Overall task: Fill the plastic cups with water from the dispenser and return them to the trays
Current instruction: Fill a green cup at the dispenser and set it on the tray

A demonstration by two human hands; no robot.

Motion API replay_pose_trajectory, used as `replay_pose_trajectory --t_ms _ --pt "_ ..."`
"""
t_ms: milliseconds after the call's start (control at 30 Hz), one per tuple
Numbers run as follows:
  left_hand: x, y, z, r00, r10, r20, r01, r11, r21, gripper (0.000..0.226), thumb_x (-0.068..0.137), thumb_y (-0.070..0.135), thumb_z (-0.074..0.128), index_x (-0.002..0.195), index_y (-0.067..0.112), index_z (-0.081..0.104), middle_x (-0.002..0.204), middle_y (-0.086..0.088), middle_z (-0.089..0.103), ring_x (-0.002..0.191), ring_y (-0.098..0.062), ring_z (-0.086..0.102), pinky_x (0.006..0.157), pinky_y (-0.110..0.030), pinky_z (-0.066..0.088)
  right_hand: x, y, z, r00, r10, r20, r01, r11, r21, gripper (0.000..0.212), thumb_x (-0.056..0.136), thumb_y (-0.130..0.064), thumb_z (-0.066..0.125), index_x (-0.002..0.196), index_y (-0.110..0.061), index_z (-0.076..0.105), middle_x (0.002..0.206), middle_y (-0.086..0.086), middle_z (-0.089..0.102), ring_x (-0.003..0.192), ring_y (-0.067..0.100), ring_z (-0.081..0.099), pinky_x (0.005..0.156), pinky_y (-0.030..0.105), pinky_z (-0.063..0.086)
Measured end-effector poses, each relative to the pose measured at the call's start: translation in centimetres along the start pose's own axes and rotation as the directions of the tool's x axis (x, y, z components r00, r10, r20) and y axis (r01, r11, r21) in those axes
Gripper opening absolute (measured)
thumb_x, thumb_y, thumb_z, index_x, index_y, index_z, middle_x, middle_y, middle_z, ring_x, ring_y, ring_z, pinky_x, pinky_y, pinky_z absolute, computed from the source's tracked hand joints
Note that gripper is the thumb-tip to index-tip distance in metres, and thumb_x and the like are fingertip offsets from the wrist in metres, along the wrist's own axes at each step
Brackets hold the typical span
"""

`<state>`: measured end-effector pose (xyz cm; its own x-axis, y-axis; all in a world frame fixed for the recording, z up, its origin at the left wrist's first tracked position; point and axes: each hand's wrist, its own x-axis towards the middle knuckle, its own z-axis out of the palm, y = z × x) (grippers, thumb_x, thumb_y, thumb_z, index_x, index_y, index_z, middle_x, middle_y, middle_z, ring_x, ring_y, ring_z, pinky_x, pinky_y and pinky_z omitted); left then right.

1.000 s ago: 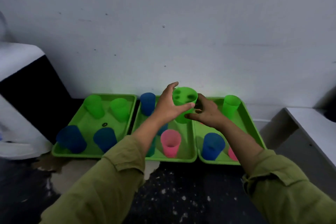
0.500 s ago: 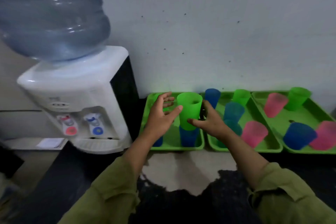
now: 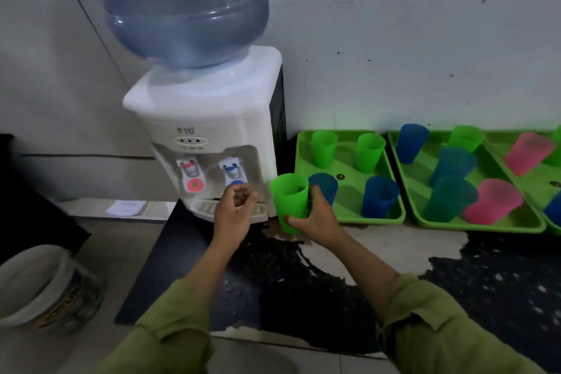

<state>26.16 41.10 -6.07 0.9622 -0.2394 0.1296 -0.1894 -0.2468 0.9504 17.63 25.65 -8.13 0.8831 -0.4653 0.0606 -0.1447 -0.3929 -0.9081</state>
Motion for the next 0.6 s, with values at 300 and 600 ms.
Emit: replay_pose_trajectory --t_ms 300,600 --pt "1.6 -2.6 -2.4 0.992 -0.078 -0.099 0.091 0.988 0.127 0.007 0.086 0.01 0.062 0.089 0.01 0.057 0.081 -0.006 0.062 0.077 -0.022 0.058 0.074 -0.031 0.046 0.3 1.6 4.0 0.985 0.111 0.133 -0.081 0.974 -0.211 0.072 0.063 -0.028 0.082 0.121 -0.008 0.044 0.116 0.013 0.054 0.105 0.027 0.054 0.083 0.029 0.042" --pt "3.7 -4.8 -4.5 0.992 -0.124 -0.021 0.125 0.983 0.132 0.007 0.087 0.01 0.06 0.091 0.014 0.055 0.086 -0.006 0.062 0.078 -0.02 0.057 0.074 -0.029 0.045 2.4 -0.2 9.1 0.977 0.2 0.068 -0.178 0.954 -0.241 0.07 0.059 -0.031 0.083 0.118 -0.012 0.049 0.118 0.011 0.057 0.105 0.028 0.058 0.086 0.031 0.049"
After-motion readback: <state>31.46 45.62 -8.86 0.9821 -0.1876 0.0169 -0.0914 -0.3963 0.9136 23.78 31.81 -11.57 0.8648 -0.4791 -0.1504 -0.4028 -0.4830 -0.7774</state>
